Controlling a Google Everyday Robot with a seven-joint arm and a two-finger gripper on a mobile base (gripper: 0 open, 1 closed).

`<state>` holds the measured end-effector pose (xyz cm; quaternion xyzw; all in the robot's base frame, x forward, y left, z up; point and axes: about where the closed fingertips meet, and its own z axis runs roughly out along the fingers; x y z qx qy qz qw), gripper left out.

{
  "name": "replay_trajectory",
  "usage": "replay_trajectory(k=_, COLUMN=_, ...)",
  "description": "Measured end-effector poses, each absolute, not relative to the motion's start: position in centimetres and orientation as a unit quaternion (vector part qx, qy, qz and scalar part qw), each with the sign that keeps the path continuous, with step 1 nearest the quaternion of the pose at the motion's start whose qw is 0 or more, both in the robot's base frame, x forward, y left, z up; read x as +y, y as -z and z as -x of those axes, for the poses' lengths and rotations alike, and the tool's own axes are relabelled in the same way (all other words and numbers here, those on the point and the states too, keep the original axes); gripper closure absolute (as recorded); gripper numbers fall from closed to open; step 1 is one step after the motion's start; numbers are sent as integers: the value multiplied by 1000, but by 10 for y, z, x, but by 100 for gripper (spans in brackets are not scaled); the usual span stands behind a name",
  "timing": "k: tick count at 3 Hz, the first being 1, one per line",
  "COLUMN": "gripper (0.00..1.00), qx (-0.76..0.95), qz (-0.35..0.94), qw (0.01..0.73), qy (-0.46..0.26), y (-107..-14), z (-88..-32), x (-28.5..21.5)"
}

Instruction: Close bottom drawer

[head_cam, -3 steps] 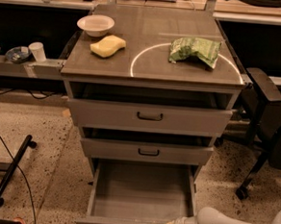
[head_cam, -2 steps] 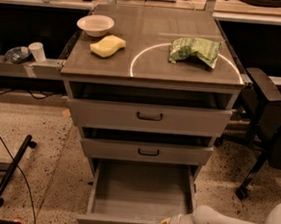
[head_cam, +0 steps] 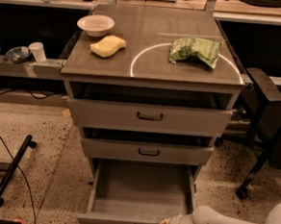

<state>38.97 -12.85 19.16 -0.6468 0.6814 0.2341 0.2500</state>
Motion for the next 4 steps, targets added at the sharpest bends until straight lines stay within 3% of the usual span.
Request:
replay_trajectory(k=2, gripper=5, qx=681, qz=647, qw=250, qy=-234, y=-192, z=-390, x=-129)
replay_trajectory(k=4, gripper=0, qx=679, qz=648, qw=250, qy=-238, y=-192, z=-387, x=-128)
